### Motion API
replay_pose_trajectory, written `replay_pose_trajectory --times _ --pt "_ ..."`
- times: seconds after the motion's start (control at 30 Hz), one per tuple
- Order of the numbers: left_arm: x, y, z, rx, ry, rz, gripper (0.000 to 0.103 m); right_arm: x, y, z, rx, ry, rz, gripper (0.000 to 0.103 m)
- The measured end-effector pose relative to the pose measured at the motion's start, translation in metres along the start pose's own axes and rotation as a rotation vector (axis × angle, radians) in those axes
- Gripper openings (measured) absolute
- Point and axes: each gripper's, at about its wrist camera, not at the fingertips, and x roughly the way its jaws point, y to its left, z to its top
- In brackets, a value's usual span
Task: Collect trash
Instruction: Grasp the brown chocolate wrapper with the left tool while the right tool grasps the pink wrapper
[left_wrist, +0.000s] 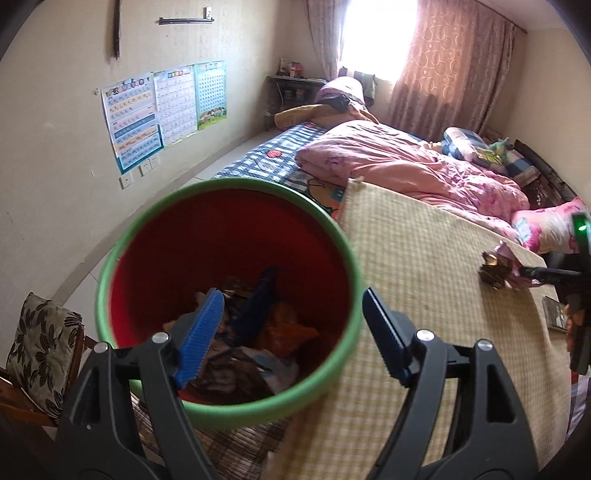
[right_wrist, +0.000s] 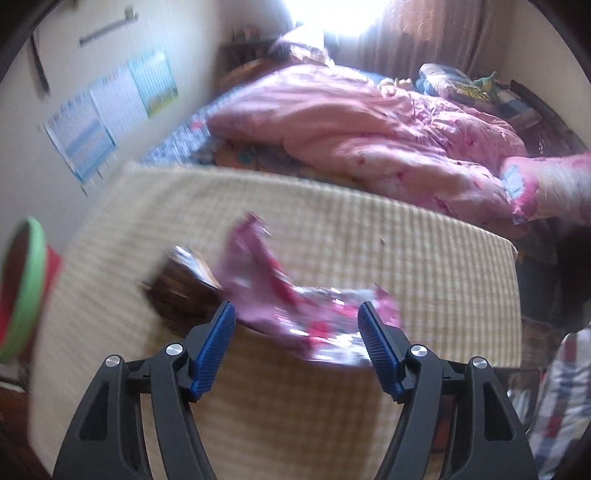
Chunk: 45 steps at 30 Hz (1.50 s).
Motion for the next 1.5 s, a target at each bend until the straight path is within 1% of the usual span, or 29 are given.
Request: replay_pose_trajectory --times 0.03,0.07,0.1,0.13,0.17,0.2,0.23,0.27,0.37,0.4,0.43,0.53,0.57,0.63,0.67,0.7,0.77,0.83,0.87,1.0,1.07,1.13,1.23,1.3,1.37,1.43,1.5 --pt "0.0 -0.004 -0.001 0.001 0.002 0.0 0.075 0.009 -0.002 -0.002 -0.016 0.022 0.003 0.067" --pt "-0.001 -0.01 -0.002 0.003 0.006 0.0 0.075 0.013 -0.002 -0.002 -0.026 0.019 0.013 0.068" --pt "-0.001 -0.014 -0.005 0.004 0.008 0.0 0.075 0.014 -0.002 -0.003 -0.035 0.016 0.022 0.065" --pt "-0.001 -0.019 -0.006 0.005 0.012 -0.001 0.075 0.013 -0.002 -0.003 -0.047 0.019 0.04 0.058" --pt "-0.001 -0.024 -0.006 0.006 0.016 -0.002 0.075 0.014 0.0 -0.002 -0.065 0.032 0.068 0.054" --pt "-0.002 -0.027 -0.007 0.007 0.018 -0.004 0.075 0.014 0.002 -0.002 -0.079 0.037 0.075 0.047" --pt "-0.002 -0.031 -0.008 0.009 0.019 -0.006 0.075 0.016 0.007 -0.002 -0.104 0.045 0.084 0.042" --pt "-0.003 -0.038 -0.009 0.013 0.019 -0.009 0.075 0.015 0.01 -0.002 -0.122 0.053 0.09 0.042" --pt "-0.009 -0.051 -0.011 0.025 0.013 -0.016 0.075 0.006 0.016 -0.001 -0.144 0.053 0.138 0.042" --pt "-0.01 -0.054 -0.011 0.027 0.013 -0.016 0.075 0.002 0.017 -0.001 -0.154 0.053 0.154 0.049" --pt "-0.011 -0.057 -0.012 0.028 0.013 -0.016 0.075 0.001 0.017 0.0 -0.164 0.056 0.153 0.059" --pt "-0.013 -0.065 -0.015 0.029 0.02 -0.011 0.075 0.007 0.009 -0.004 -0.175 0.072 0.115 0.059" --pt "-0.014 -0.068 -0.016 0.03 0.024 -0.011 0.075 0.01 0.006 -0.006 -0.162 0.078 0.12 0.057" --pt "-0.014 -0.074 -0.018 0.039 0.027 -0.013 0.075 0.012 0.003 -0.009 -0.144 0.075 0.133 0.035" --pt "-0.014 -0.077 -0.019 0.043 0.028 -0.015 0.075 0.011 0.003 -0.011 -0.138 0.068 0.136 0.029" --pt "-0.014 -0.08 -0.019 0.046 0.03 -0.018 0.075 0.009 0.003 -0.012 -0.127 0.061 0.156 0.022" --pt "-0.014 -0.089 -0.019 0.055 0.033 -0.027 0.075 0.003 0.007 -0.014 -0.122 0.057 0.205 0.02" --pt "-0.011 -0.096 -0.017 0.066 0.038 -0.037 0.075 -0.005 0.019 -0.019 -0.165 0.059 0.243 0.019" --pt "-0.009 -0.102 -0.016 0.075 0.041 -0.046 0.075 -0.011 0.029 -0.025 -0.196 0.063 0.27 0.019" --pt "-0.004 -0.12 -0.011 0.092 0.039 -0.084 0.076 -0.027 0.053 -0.049 -0.231 0.086 0.371 0.019" --pt "0.002 -0.131 -0.007 0.106 0.04 -0.111 0.078 -0.038 0.057 -0.061 -0.218 0.073 0.409 0.019" --pt "0.009 -0.14 -0.005 0.12 0.046 -0.134 0.078 -0.049 0.051 -0.071 -0.165 0.043 0.415 0.019" --pt "0.025 -0.159 0.0 0.151 0.057 -0.187 0.078 -0.061 0.026 -0.084 -0.02 0.002 0.406 0.019" --pt "0.039 -0.174 0.004 0.19 0.066 -0.22 0.078 -0.065 0.011 -0.091 0.051 -0.01 0.404 0.02" --pt "0.052 -0.188 0.004 0.256 0.076 -0.247 0.078 -0.069 -0.002 -0.098 0.096 -0.011 0.398 0.02" --pt "0.064 -0.204 0.002 0.346 0.083 -0.284 0.079 -0.073 -0.01 -0.102 0.112 -0.012 0.387 0.02" --pt "0.075 -0.215 0.001 0.412 0.11 -0.32 0.079 -0.078 -0.016 -0.105 0.123 -0.016 0.381 0.02"
